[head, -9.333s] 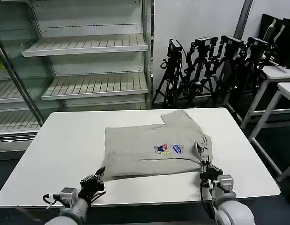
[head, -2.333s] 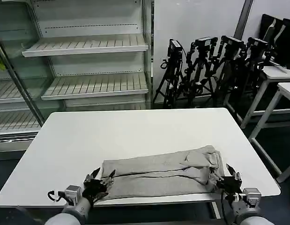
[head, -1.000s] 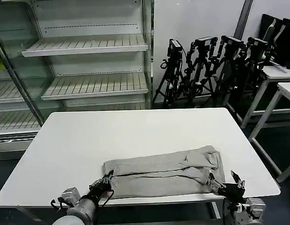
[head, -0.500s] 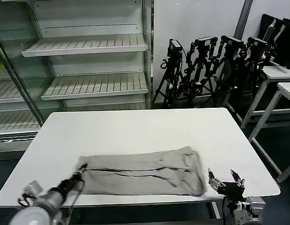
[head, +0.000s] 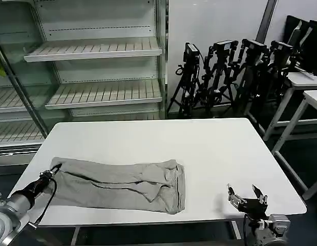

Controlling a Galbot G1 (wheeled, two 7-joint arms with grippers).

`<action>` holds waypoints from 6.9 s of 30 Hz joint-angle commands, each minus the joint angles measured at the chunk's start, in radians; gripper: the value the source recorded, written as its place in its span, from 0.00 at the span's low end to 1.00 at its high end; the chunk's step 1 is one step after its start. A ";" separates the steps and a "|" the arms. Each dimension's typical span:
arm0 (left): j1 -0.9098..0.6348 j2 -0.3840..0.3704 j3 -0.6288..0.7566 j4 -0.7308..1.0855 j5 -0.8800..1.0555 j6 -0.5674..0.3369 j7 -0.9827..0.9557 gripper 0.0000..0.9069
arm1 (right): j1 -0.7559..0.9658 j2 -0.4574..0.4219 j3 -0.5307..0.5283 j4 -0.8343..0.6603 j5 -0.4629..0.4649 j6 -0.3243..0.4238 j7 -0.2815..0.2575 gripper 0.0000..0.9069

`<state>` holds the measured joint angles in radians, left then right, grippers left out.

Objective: Fold and organize the clothes.

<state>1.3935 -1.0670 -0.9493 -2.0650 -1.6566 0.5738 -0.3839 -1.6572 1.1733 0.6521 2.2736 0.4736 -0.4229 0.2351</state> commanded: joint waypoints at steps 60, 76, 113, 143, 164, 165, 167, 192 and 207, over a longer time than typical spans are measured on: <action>0.056 0.088 0.333 -0.077 0.338 0.011 0.194 1.00 | 0.023 -0.001 -0.064 -0.031 -0.015 0.002 -0.011 1.00; -0.038 0.070 0.407 0.093 0.255 0.012 0.224 1.00 | -0.012 -0.012 -0.028 -0.022 -0.008 0.007 -0.014 1.00; -0.123 -0.005 0.485 0.118 0.227 0.008 0.228 0.02 | -0.052 0.005 -0.006 0.027 -0.016 0.002 -0.010 1.00; 0.100 0.247 -0.199 0.102 0.191 0.011 0.285 0.02 | 0.067 -0.026 -0.059 0.000 0.036 -0.006 -0.008 1.00; -0.449 -0.152 0.823 0.098 0.383 0.006 0.106 0.02 | -0.035 0.022 -0.029 0.056 -0.072 0.011 -0.014 1.00; -0.468 -0.177 0.844 0.119 0.406 0.006 0.106 0.02 | -0.041 0.025 -0.027 0.057 -0.080 0.012 -0.015 1.00; -0.539 -0.256 0.938 0.190 0.455 0.005 0.110 0.02 | -0.064 0.031 -0.018 0.059 -0.093 0.020 -0.017 1.00; -0.686 -0.416 0.939 0.386 0.610 -0.165 0.129 1.00 | -0.055 0.050 -0.026 0.062 -0.102 0.022 -0.018 1.00; -0.207 -0.185 0.679 -0.049 1.247 -0.434 0.256 1.00 | -0.032 0.044 -0.046 0.093 -0.250 0.137 -0.026 1.00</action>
<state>0.8457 -1.3841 -0.0747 -1.8376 -0.9358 0.3688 -0.2083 -1.6967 1.2145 0.6153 2.3579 0.3307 -0.3697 0.2102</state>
